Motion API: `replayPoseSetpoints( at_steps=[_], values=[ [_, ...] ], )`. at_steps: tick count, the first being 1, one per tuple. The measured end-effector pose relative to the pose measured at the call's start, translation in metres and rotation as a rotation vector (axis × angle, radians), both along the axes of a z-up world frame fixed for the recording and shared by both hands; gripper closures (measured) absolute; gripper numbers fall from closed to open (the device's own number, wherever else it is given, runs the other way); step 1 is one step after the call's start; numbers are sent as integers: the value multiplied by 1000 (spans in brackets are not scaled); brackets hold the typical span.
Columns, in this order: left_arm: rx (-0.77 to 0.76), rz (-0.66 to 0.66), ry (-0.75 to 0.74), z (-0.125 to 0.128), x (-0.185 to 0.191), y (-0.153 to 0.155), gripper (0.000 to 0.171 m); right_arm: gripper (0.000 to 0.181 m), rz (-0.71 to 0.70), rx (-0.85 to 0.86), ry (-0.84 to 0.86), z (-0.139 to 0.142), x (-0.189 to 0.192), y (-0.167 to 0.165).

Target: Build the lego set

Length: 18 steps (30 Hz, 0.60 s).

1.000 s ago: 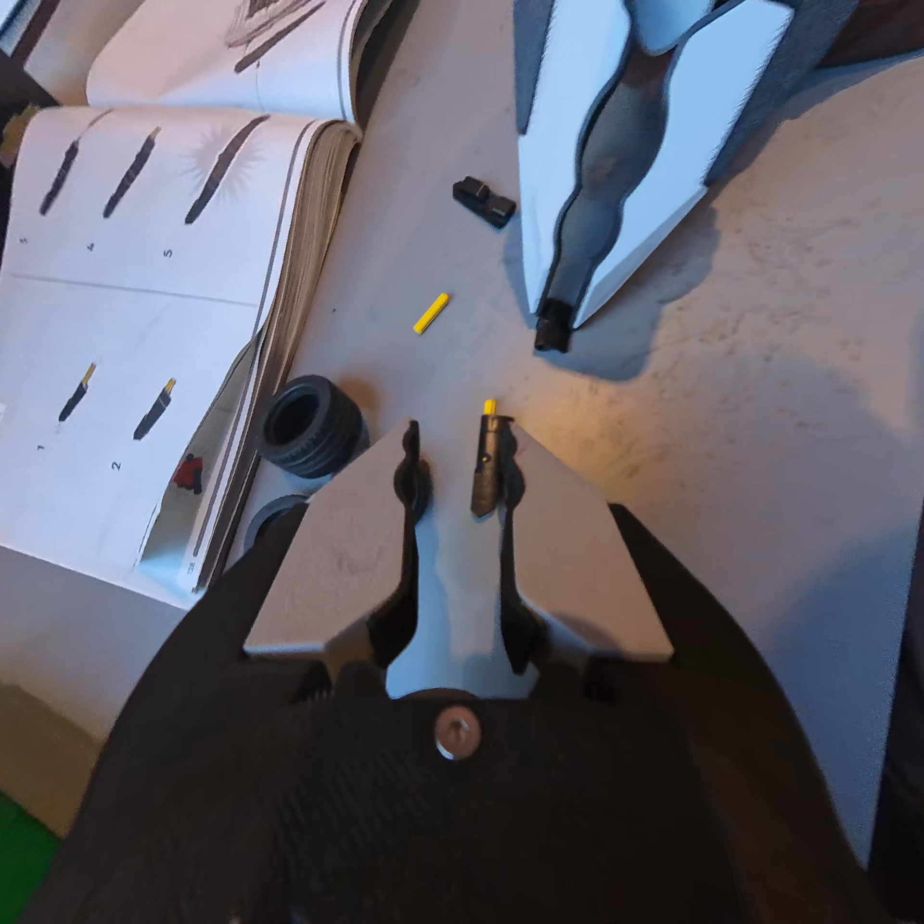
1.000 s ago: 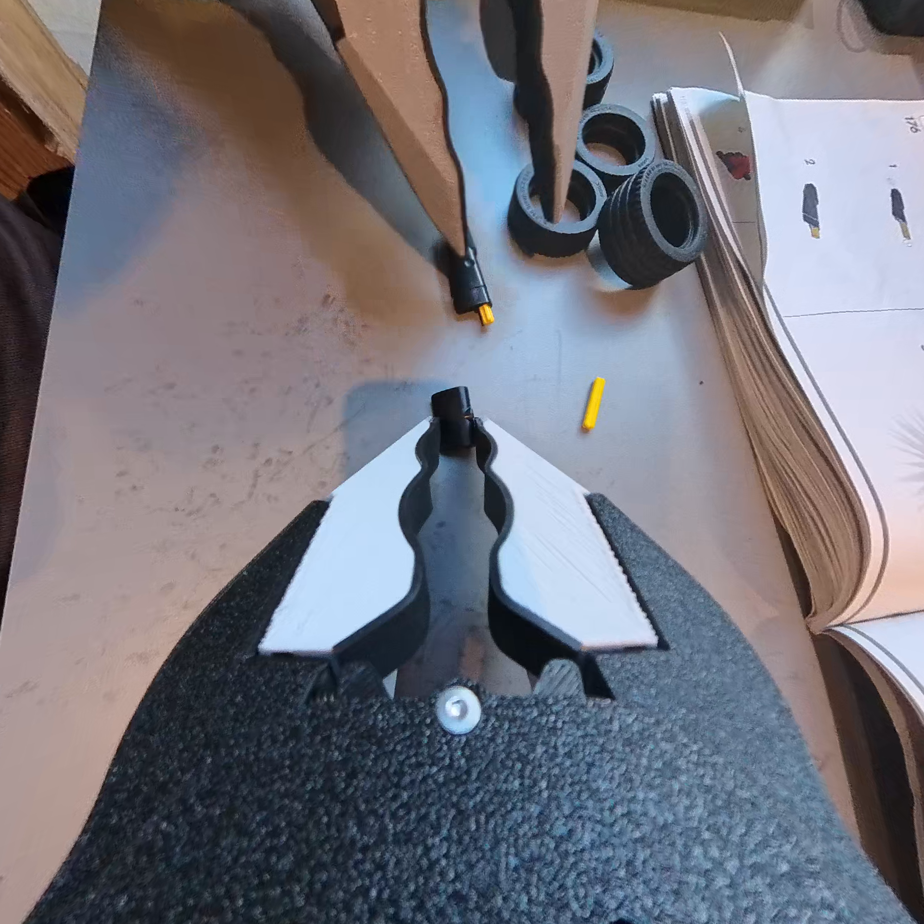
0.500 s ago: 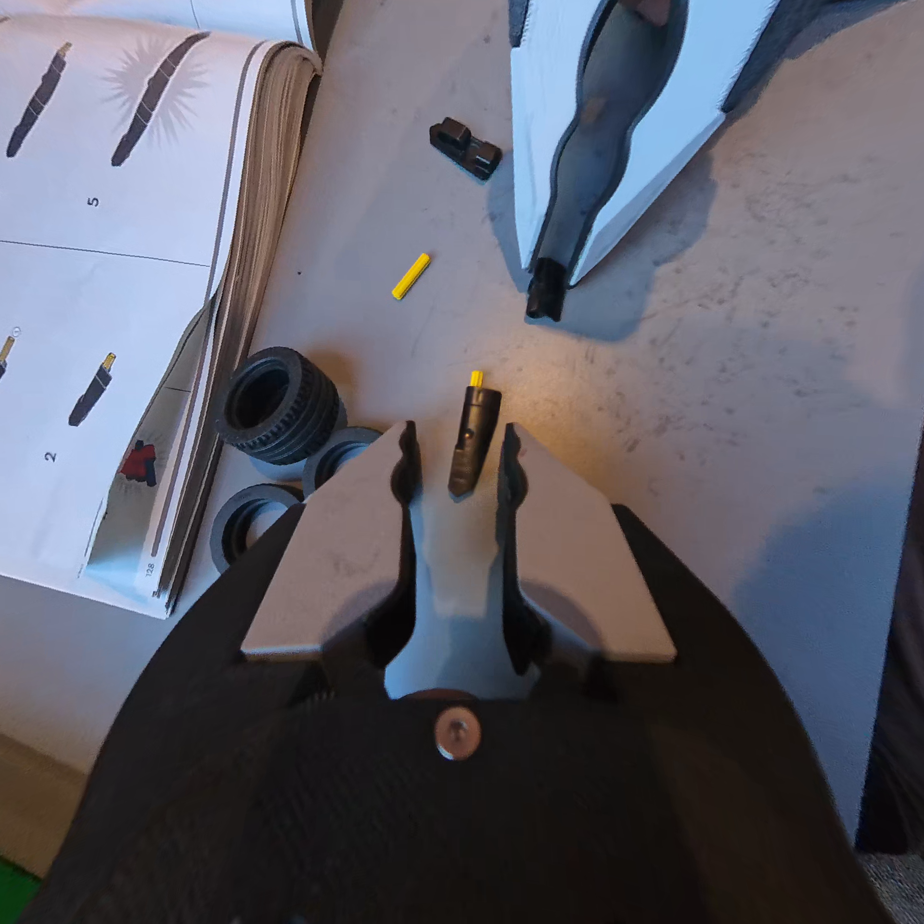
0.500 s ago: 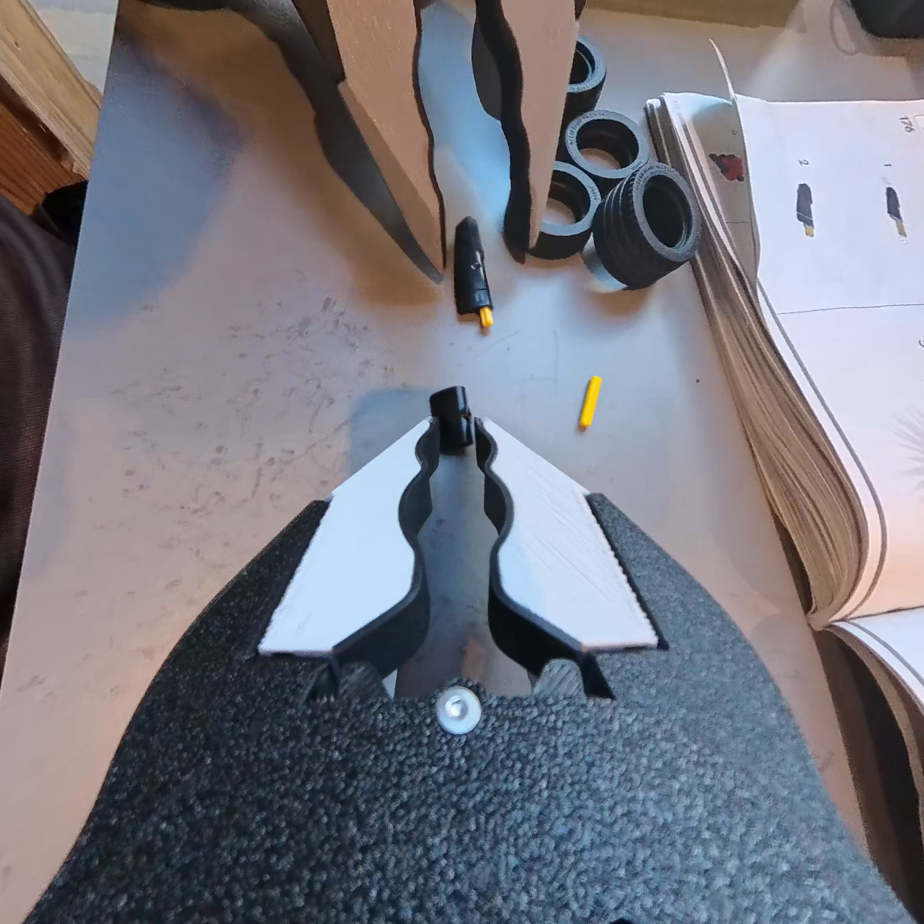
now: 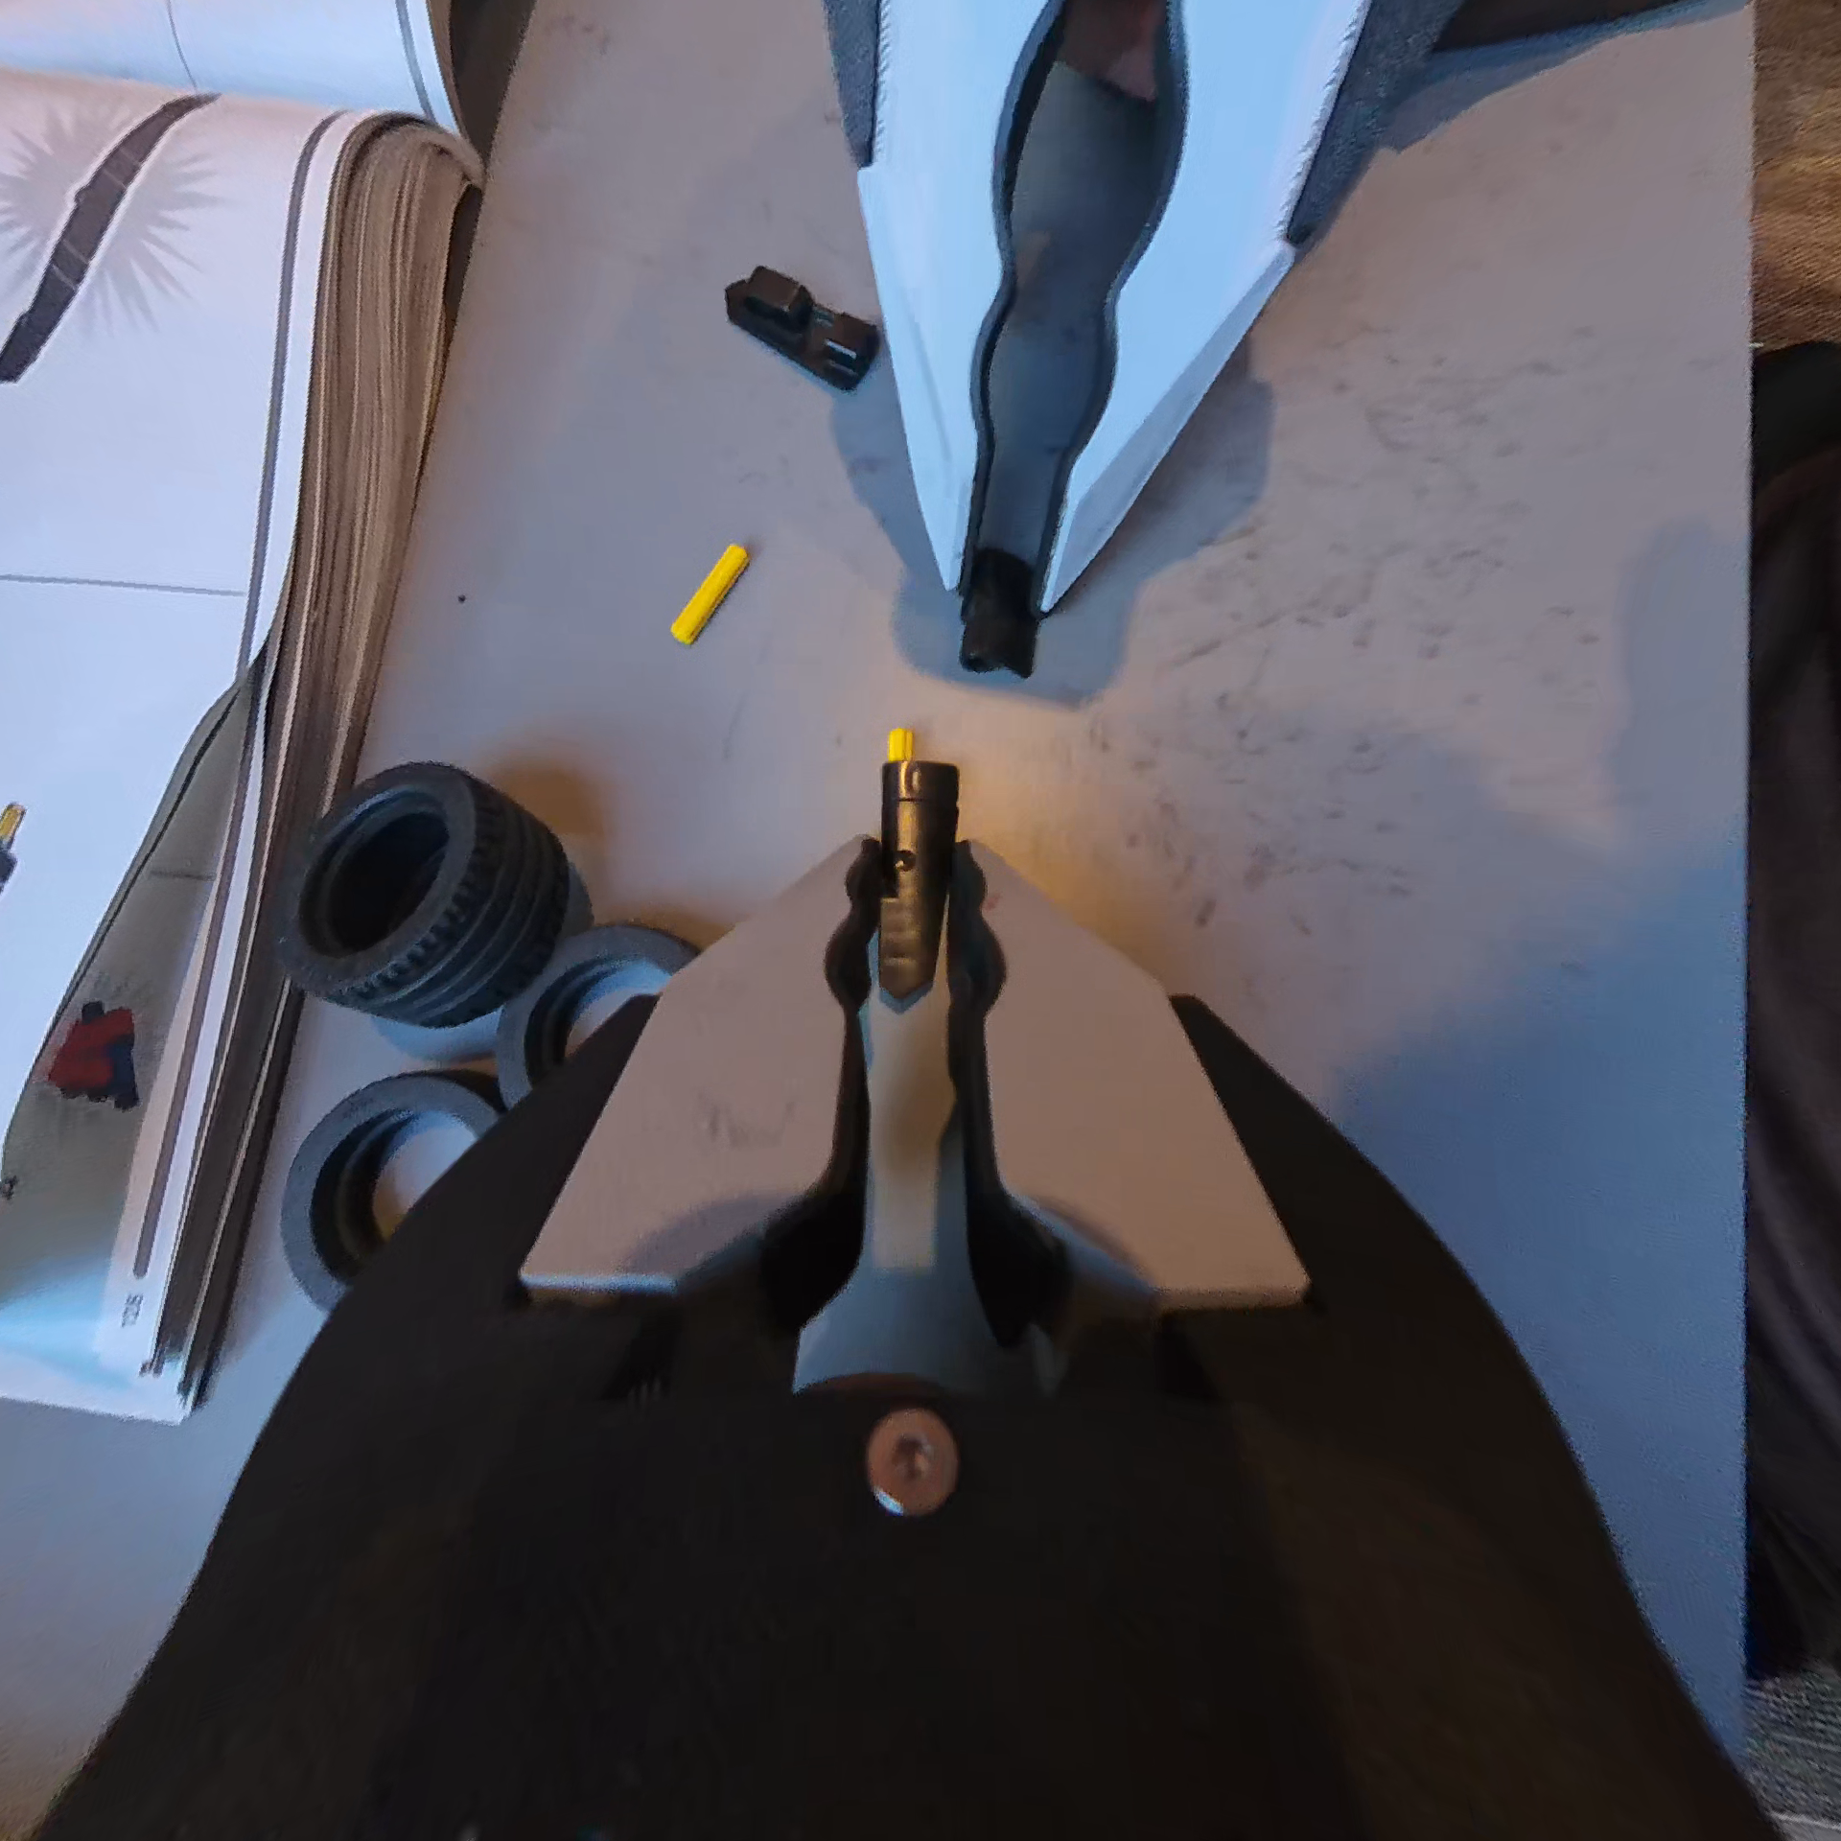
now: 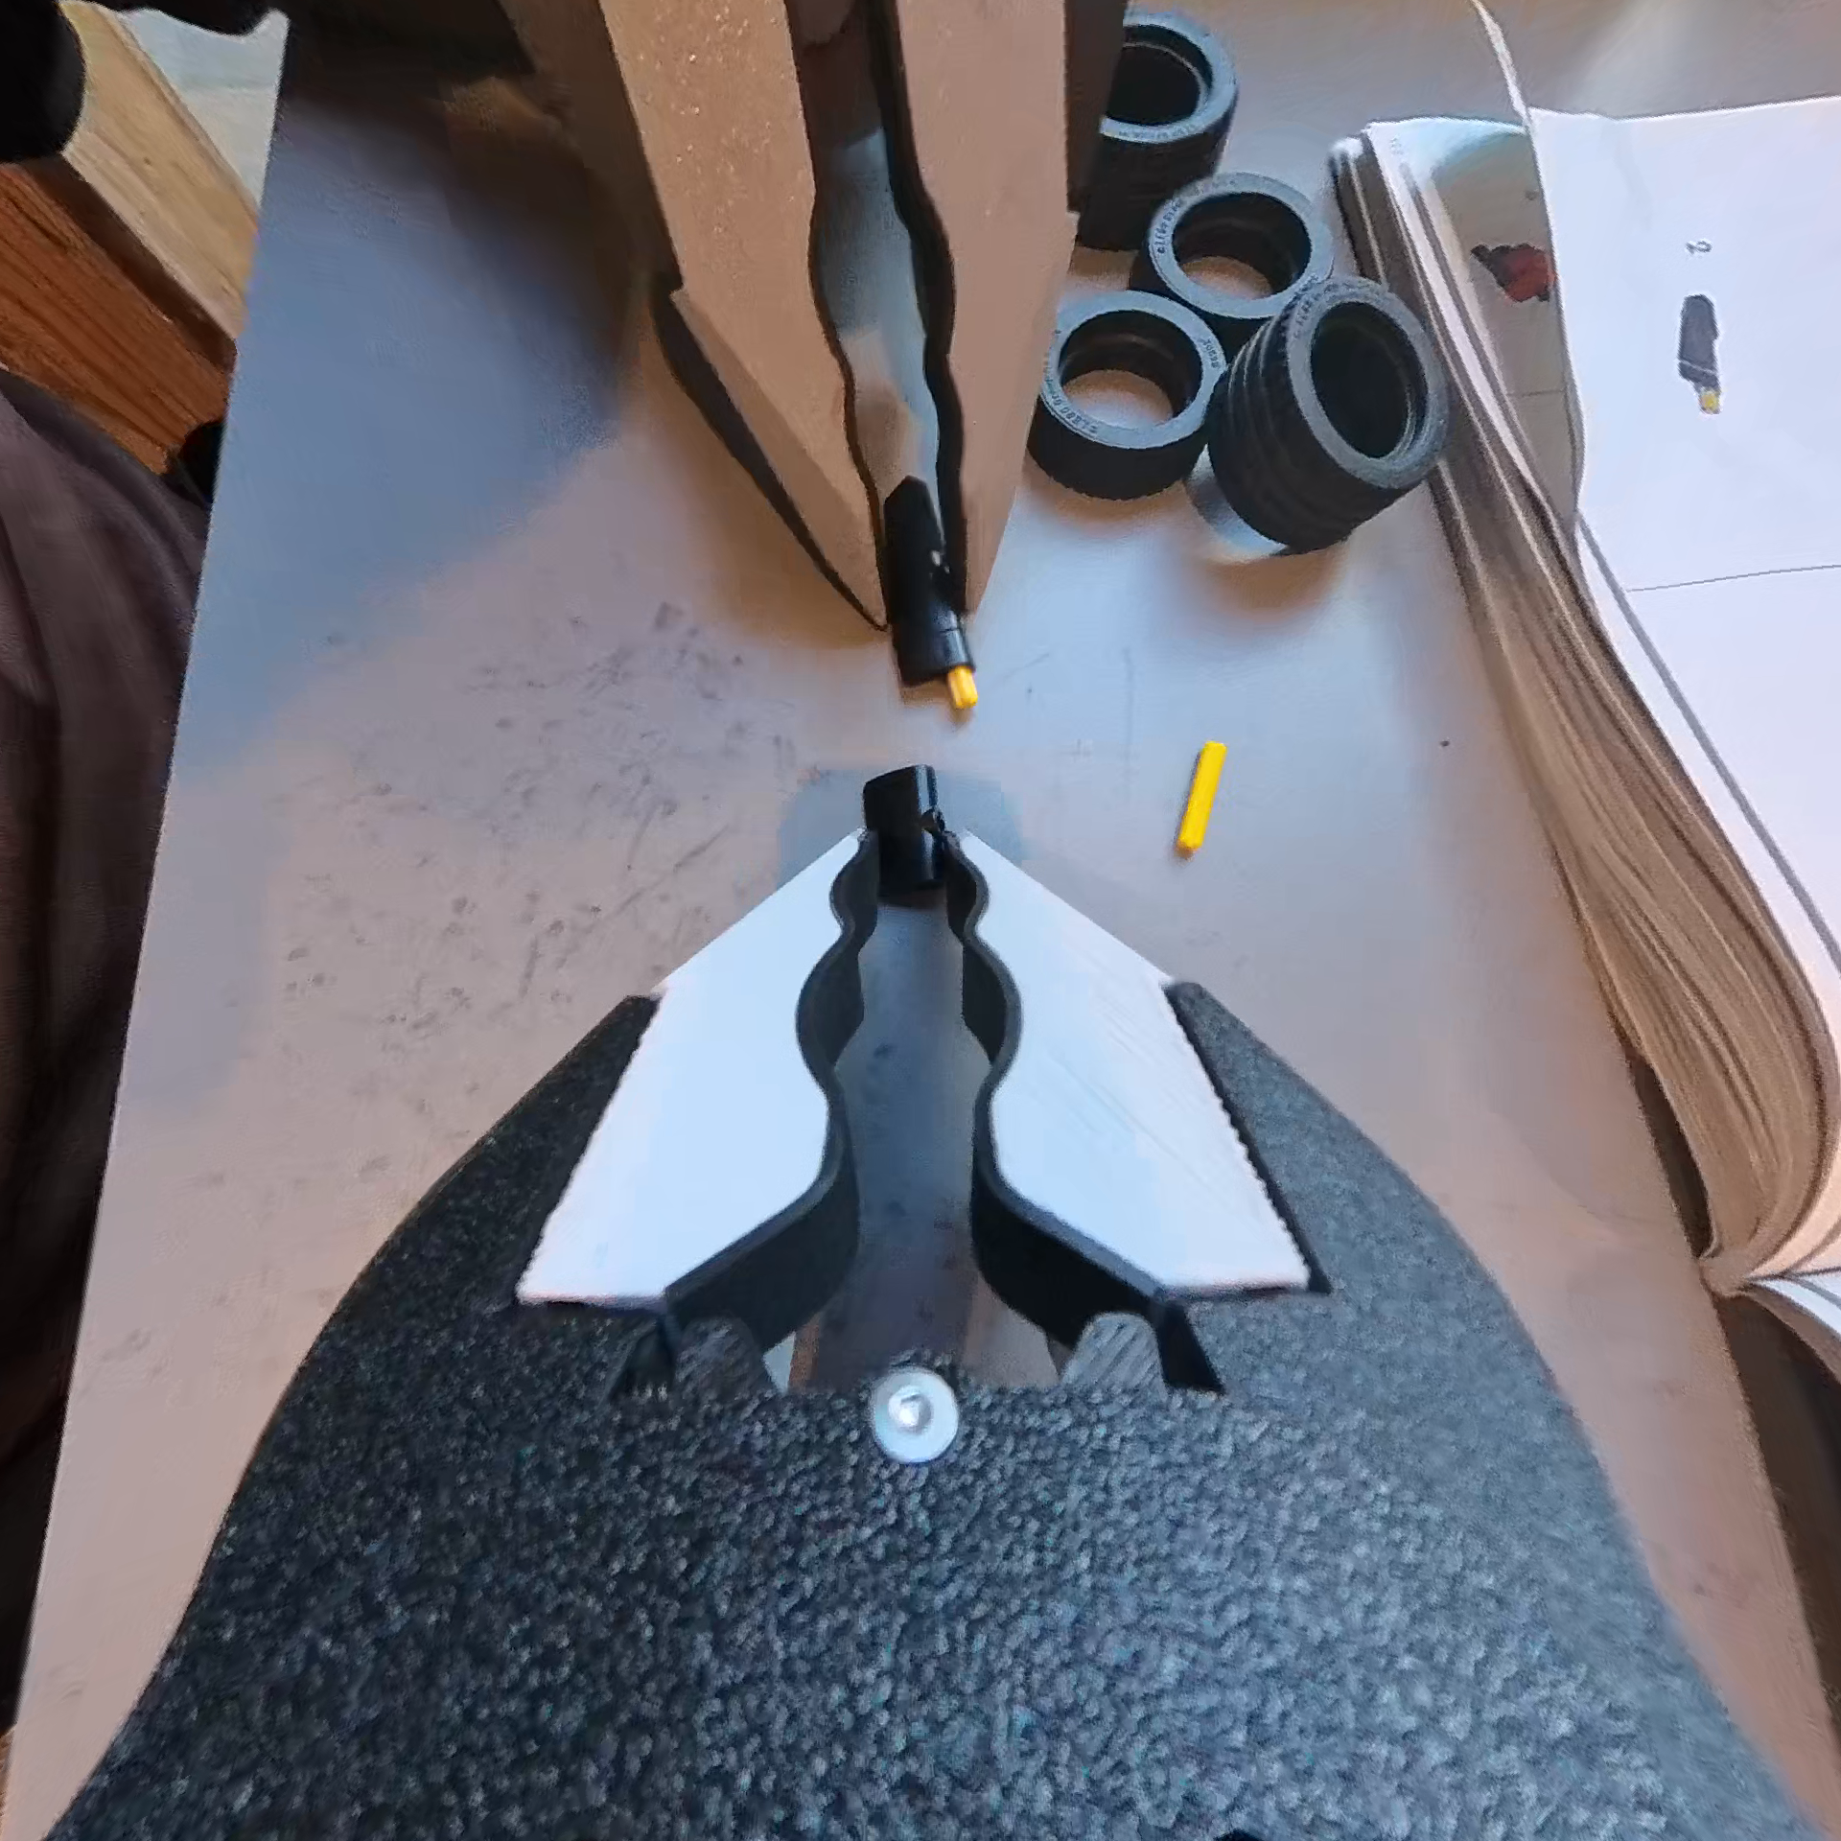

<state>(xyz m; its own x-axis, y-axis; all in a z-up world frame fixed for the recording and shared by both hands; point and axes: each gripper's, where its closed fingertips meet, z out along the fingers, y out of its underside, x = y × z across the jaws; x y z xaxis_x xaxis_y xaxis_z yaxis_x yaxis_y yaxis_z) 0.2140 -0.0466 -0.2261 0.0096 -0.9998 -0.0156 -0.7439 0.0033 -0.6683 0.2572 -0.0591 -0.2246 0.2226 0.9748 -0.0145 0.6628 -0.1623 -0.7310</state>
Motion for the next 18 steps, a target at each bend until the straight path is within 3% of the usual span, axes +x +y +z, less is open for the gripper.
replayPoseSetpoints(
  at_steps=[12, 18],
  values=[
    [-4, -47, -68, 0, 10, -12, 161, 172, -1, -165, 51, 0, 2, 0],
    [-13, -54, -68, 0, 11, -11, 161, 172, 0, -166, 51, 0, 1, 1]
  ],
)
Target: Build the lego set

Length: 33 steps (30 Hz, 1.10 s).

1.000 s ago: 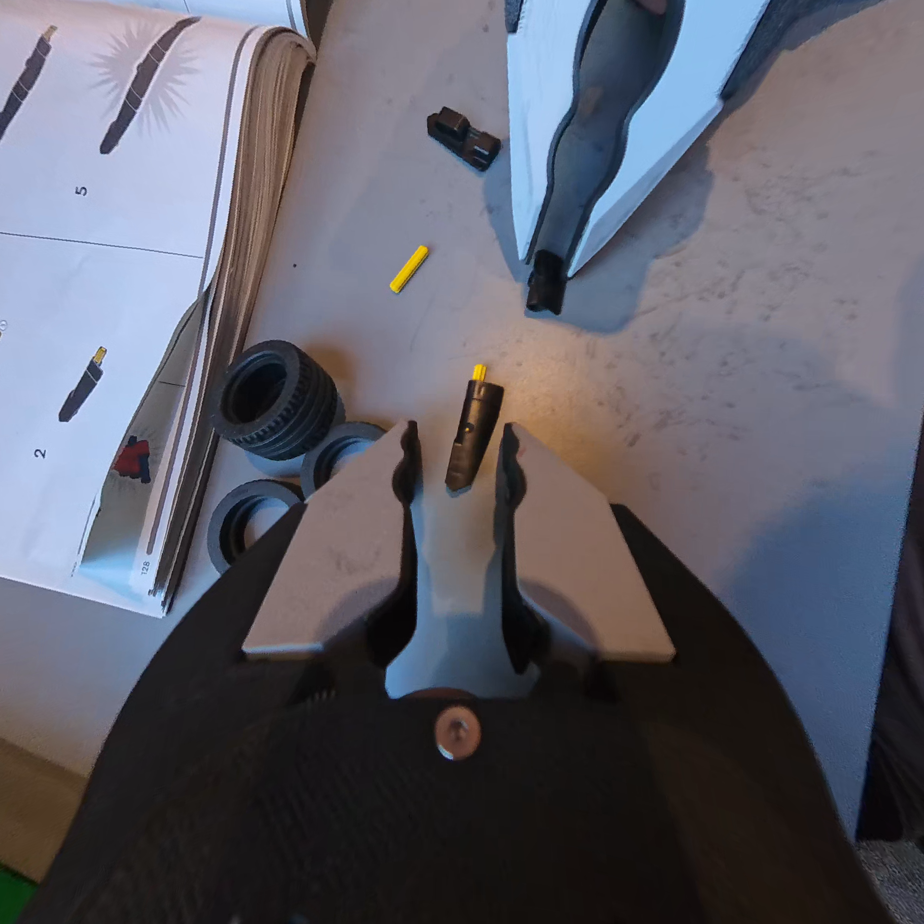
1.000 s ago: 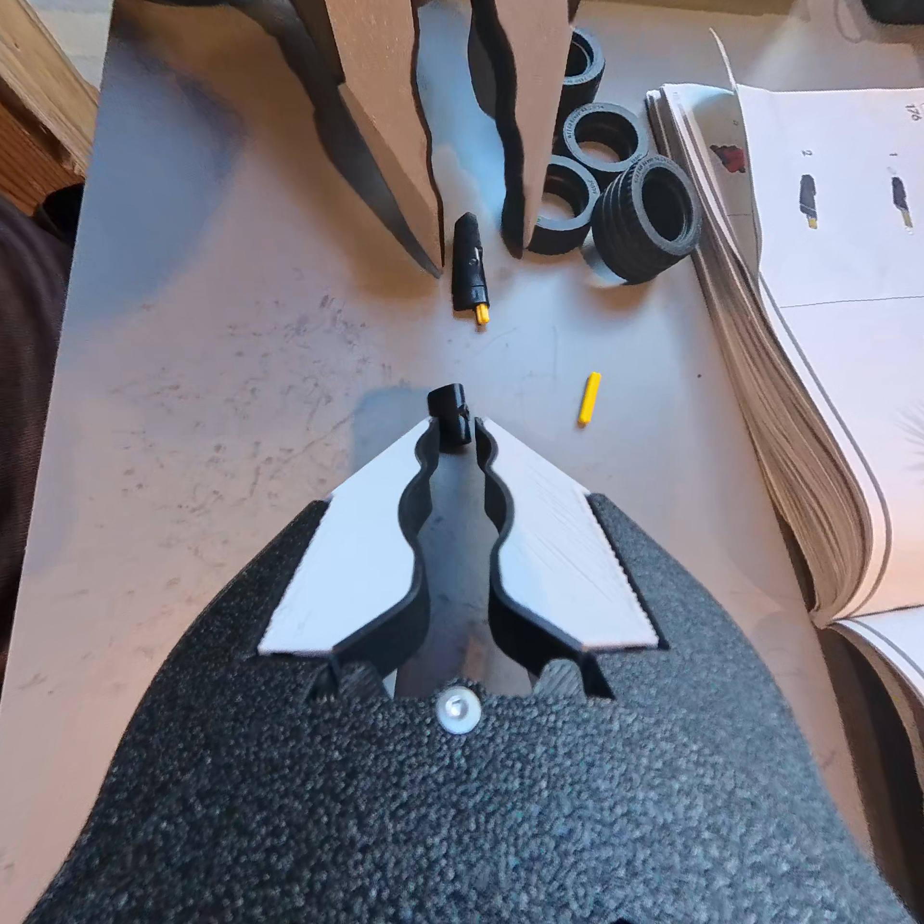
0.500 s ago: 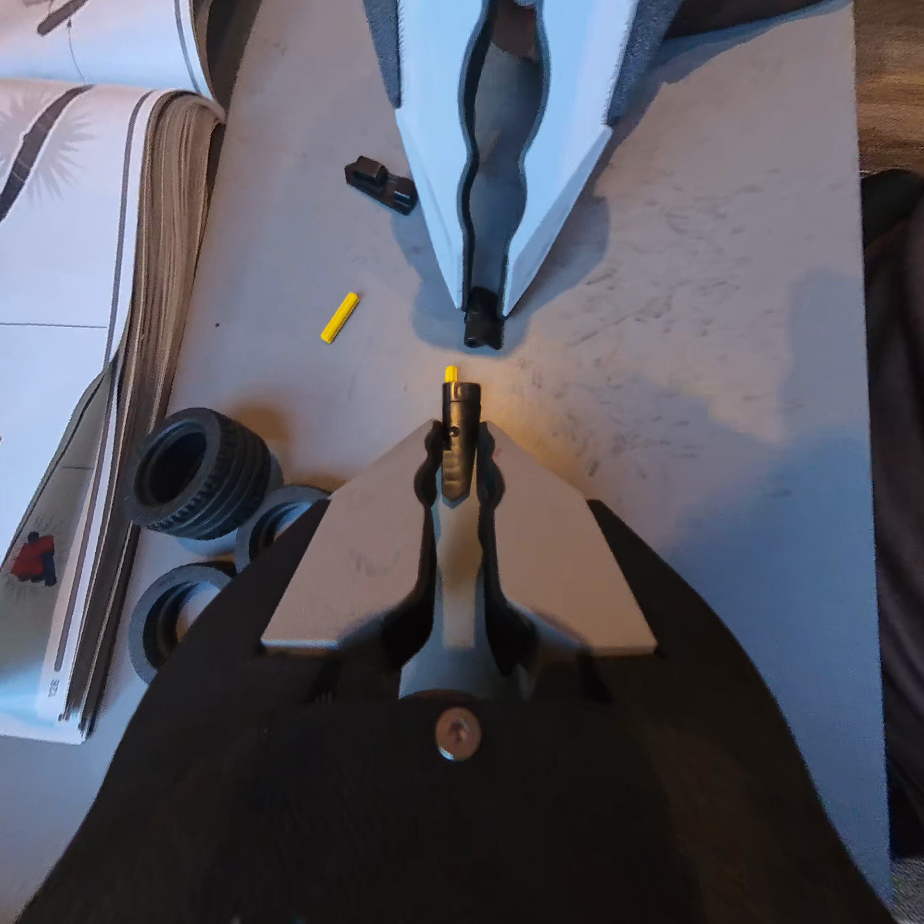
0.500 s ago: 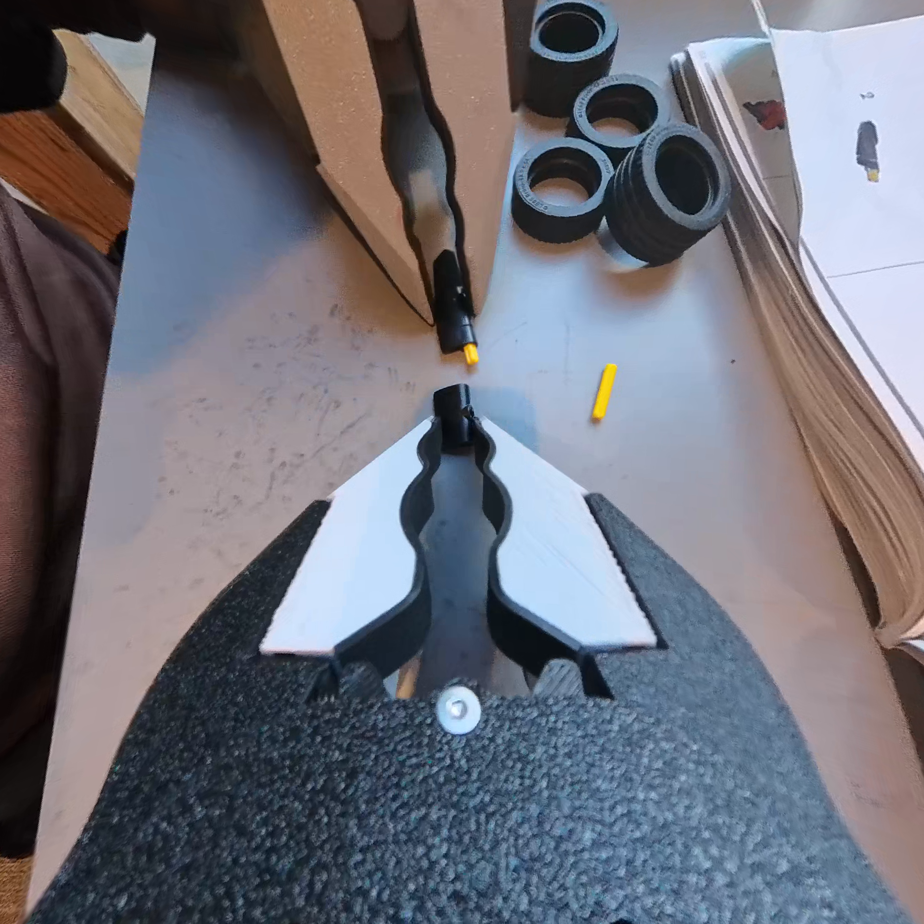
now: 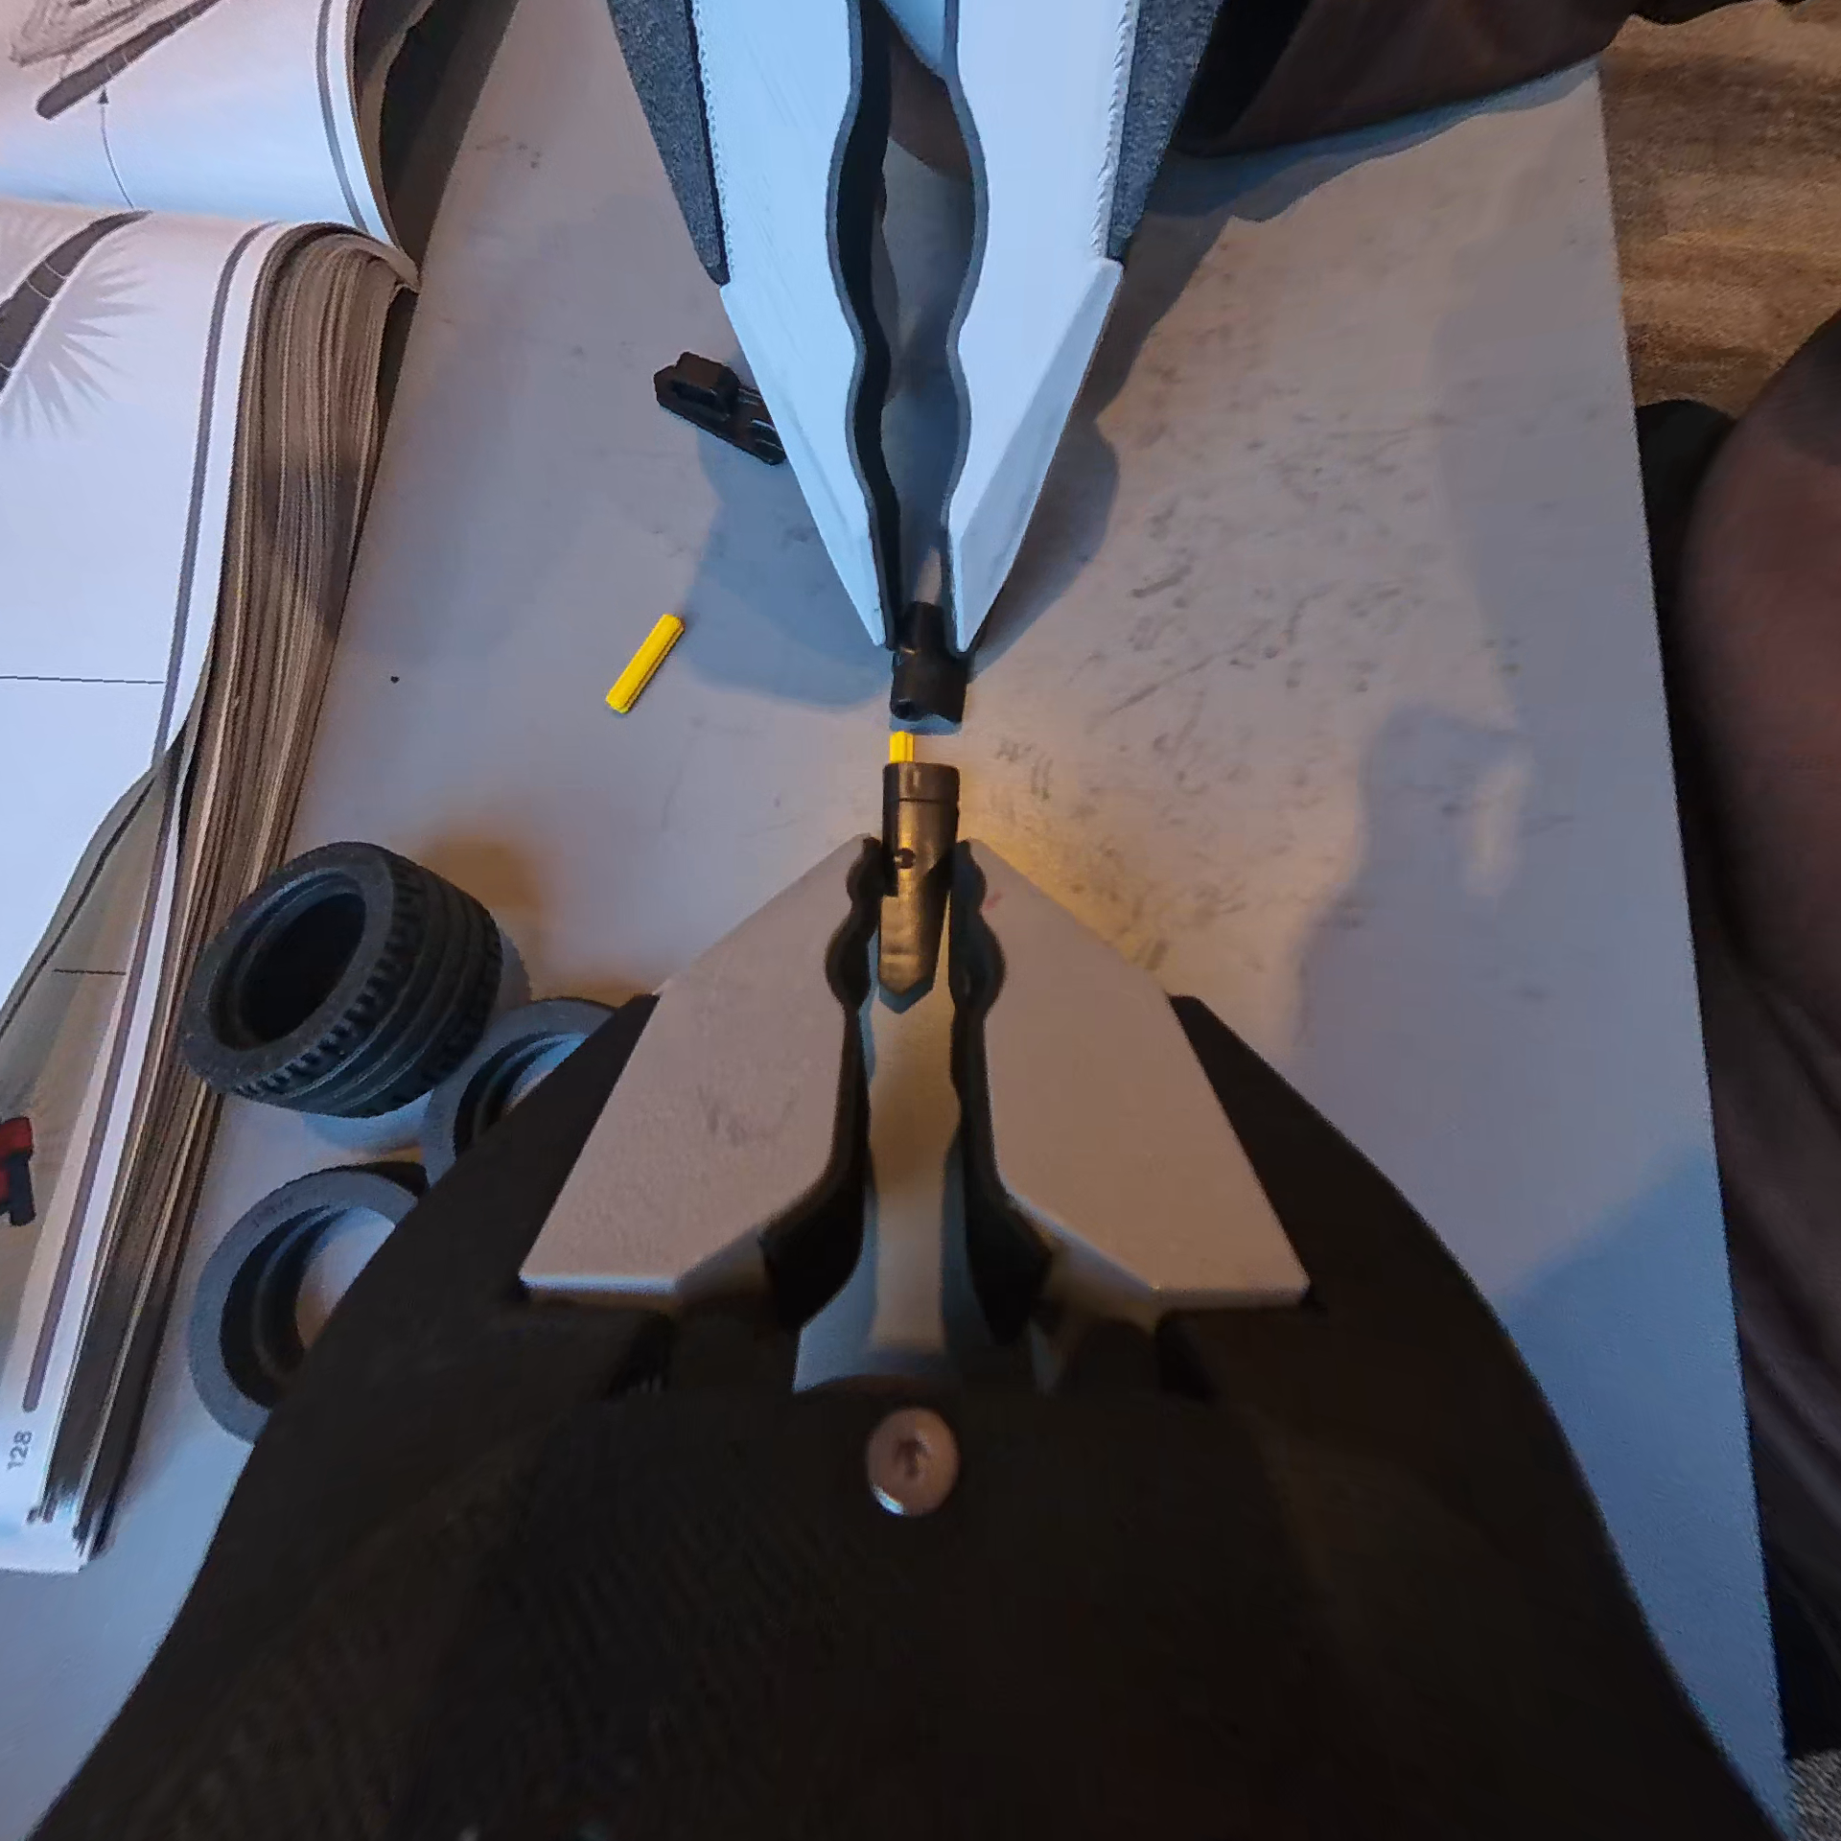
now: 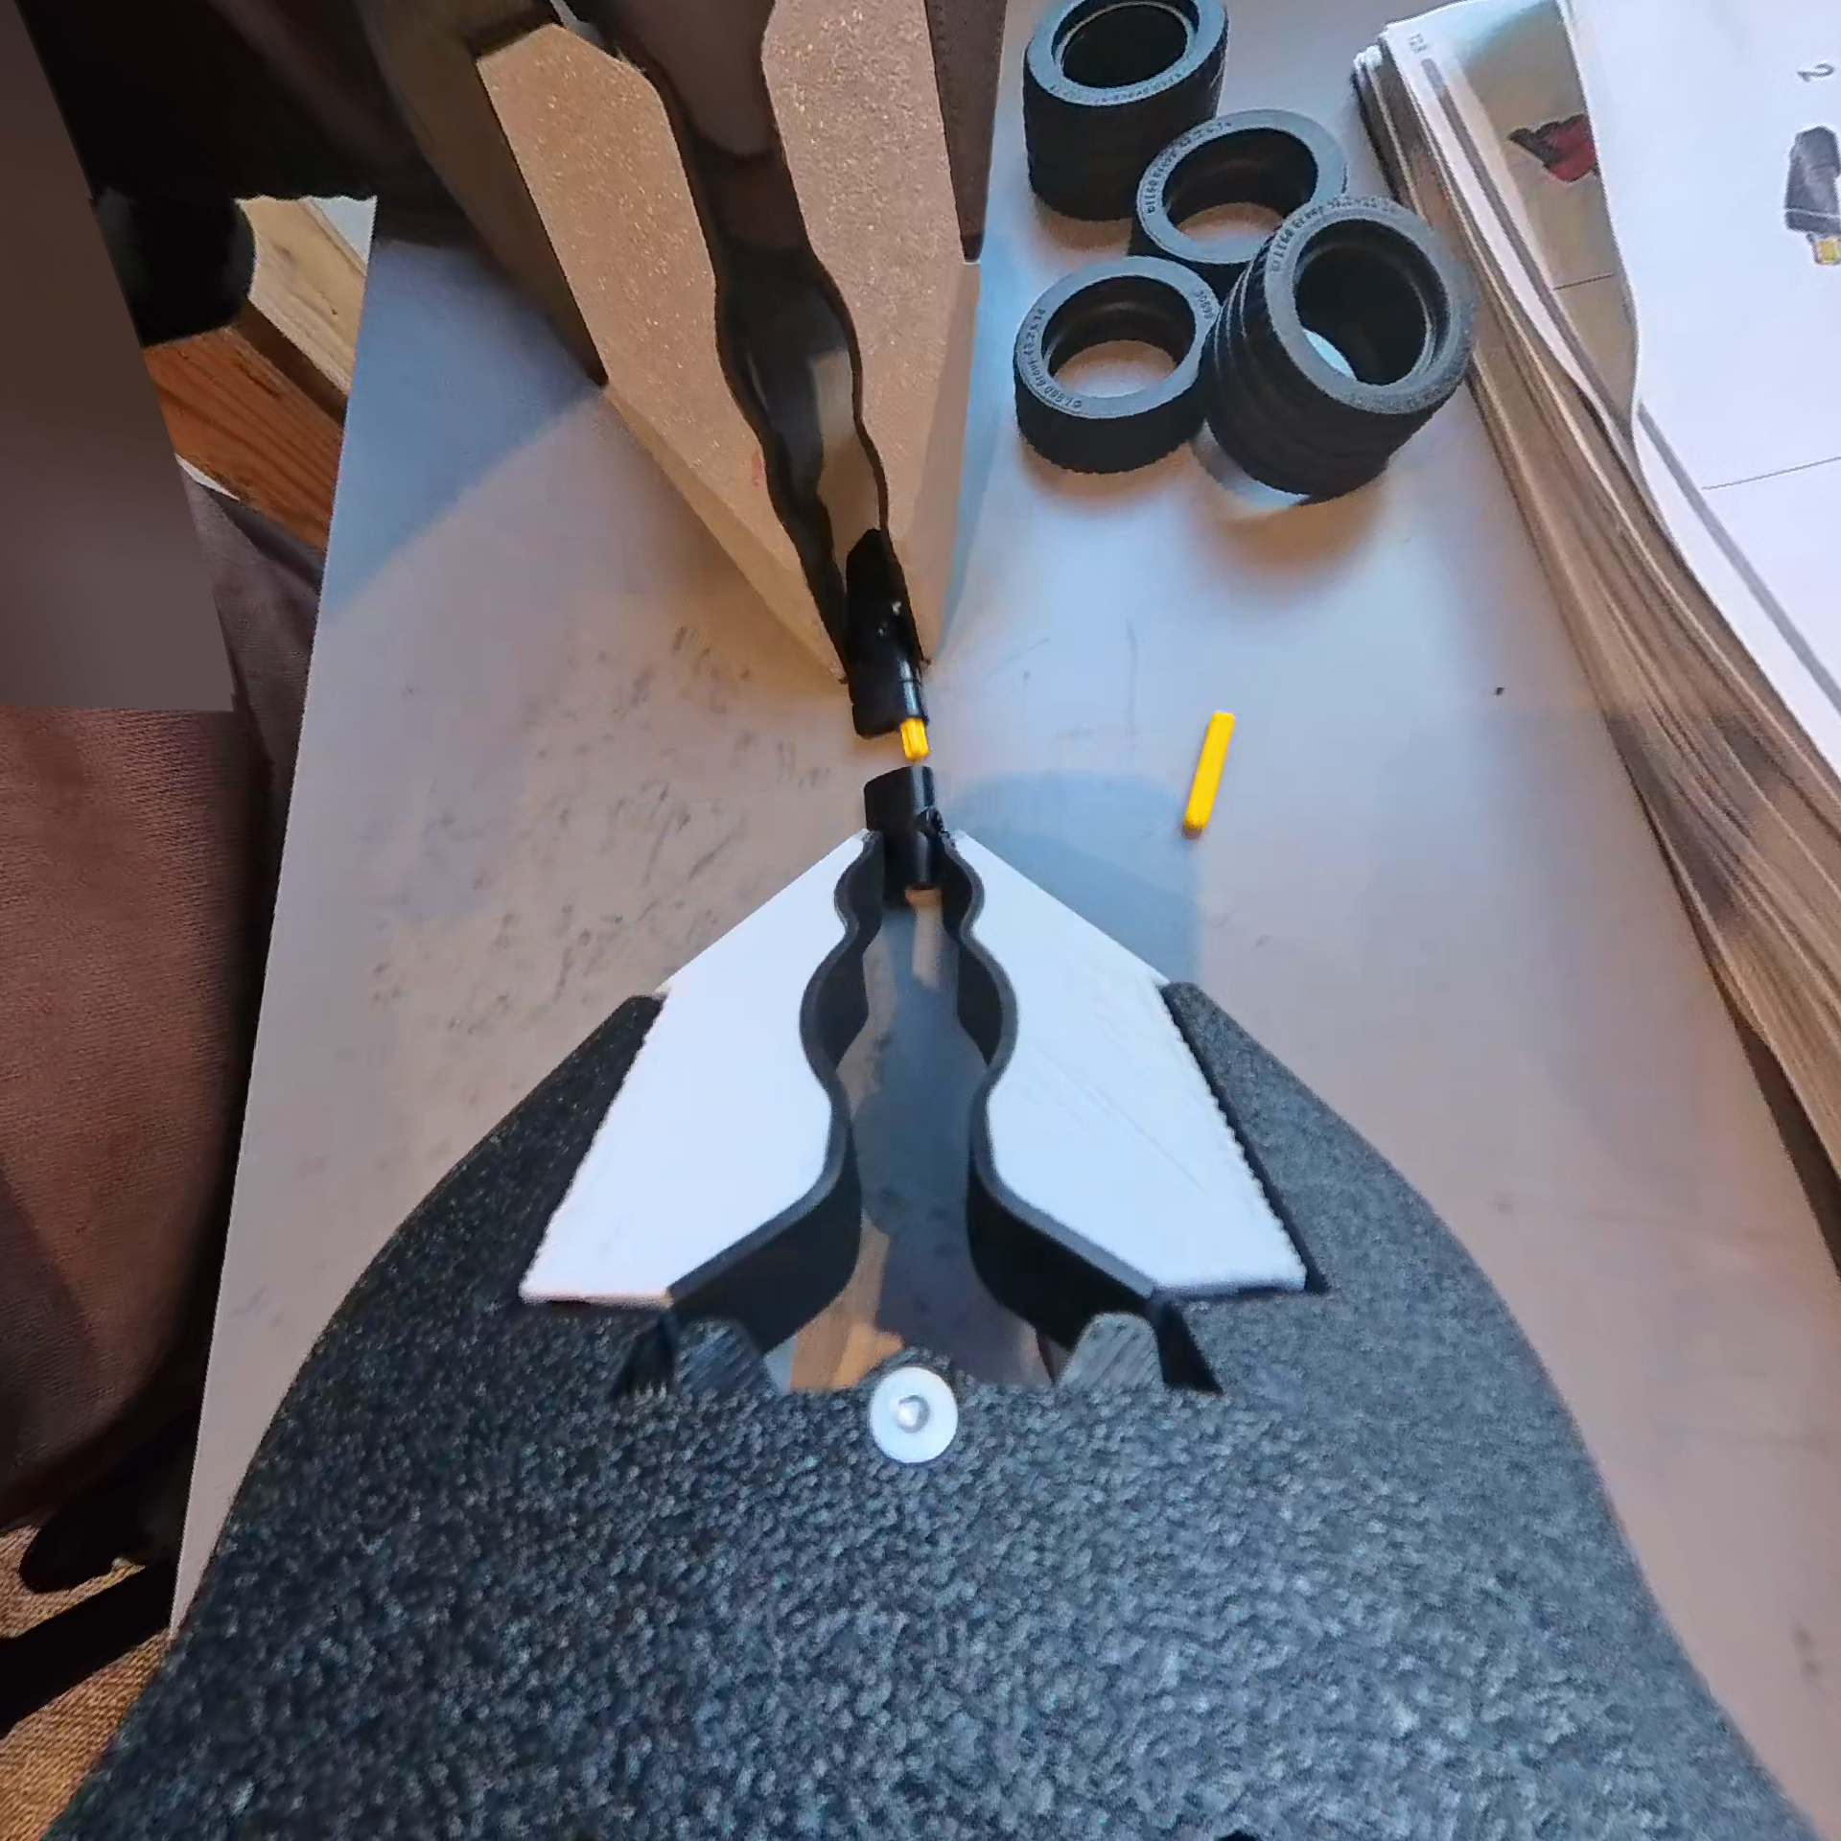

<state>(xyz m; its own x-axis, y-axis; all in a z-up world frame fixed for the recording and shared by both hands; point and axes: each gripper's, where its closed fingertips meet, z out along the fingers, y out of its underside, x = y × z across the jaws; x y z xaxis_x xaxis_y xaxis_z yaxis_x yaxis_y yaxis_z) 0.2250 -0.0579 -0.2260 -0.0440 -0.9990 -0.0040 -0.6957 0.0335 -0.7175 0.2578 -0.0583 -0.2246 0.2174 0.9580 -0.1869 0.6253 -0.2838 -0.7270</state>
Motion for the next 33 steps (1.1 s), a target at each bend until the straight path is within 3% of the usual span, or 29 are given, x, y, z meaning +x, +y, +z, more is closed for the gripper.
replayPoseSetpoints(
  at_steps=[33],
  values=[
    [49, -16, -4, 0, 4, 0, 161, 172, -7, 1, -5, 0, -1, 1]
  ],
)
